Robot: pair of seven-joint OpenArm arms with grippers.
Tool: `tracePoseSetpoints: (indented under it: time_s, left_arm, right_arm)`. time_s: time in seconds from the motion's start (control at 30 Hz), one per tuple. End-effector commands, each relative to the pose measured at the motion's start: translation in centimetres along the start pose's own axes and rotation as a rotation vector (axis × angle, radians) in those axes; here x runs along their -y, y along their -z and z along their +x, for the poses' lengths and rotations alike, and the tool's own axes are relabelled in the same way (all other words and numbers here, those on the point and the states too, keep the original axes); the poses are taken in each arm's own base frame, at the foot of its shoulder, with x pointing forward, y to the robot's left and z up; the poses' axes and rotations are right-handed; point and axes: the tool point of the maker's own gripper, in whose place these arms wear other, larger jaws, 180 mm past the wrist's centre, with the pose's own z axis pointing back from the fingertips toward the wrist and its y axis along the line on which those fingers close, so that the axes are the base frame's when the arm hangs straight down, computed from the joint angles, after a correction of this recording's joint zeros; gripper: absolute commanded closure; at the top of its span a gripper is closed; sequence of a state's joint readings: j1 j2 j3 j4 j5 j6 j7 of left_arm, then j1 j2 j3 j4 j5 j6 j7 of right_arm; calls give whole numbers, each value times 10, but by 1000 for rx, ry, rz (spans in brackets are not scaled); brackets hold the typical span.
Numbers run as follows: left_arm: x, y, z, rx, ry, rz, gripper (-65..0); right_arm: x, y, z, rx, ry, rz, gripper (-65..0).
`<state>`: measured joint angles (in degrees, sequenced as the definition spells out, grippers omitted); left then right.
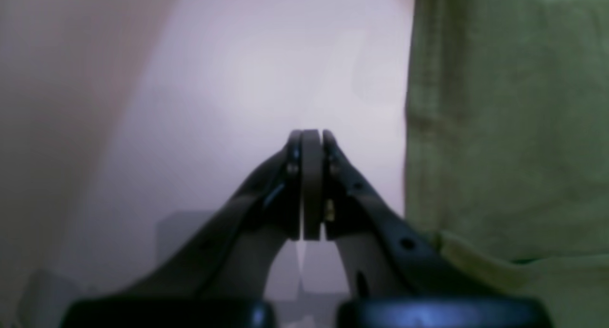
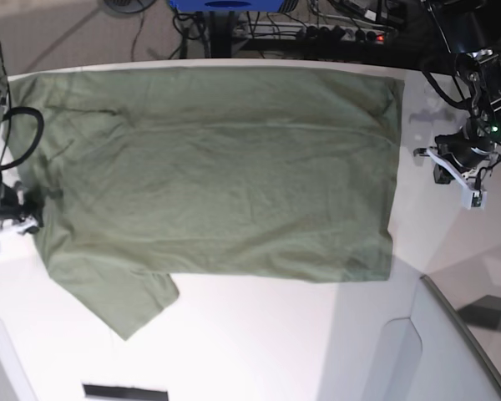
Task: Layout the t-shirt on the table in an organized manner, then fold the t-shirt properly
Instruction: 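Slide the left gripper along the side edge toward the hem and grasp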
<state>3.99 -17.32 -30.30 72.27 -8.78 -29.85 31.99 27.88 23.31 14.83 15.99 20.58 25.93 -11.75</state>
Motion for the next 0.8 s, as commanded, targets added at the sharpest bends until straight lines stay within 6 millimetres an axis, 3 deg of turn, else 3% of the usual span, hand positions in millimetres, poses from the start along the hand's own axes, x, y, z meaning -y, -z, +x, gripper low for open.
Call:
tracePoseSetpoints:
  time_s: [0.0,0.03,0.17,0.47,0.63,0.7,0.77]
  left_arm:
    - [-7,-4,19,56,7,11,0]
    - [-7,-4,19,56,7,11,0]
    - [-6,-3,19,54,12,10,0]
    - [-4,27,60,102,-92,-22,0]
    - [0,44,63,83,-155,-50,-472]
    - [9,53,61,65,-192,-74,-578]
    - [18,62,57,45,-227,-99,-609]
  right_arm:
    - [4,-6,30,66,-10,-5,-35]
    - [4,-6,31,69,-12,-4,0]
    - [3,-8,37,87,-30,-3,0]
    - [2,-23,41,77,-140,-5,0]
    - [-6,-22,43,86,-153,8,0]
    - [-7,-22,42,85,-152,11,0]
    - [-9,-21,41,84,-151,13,0]
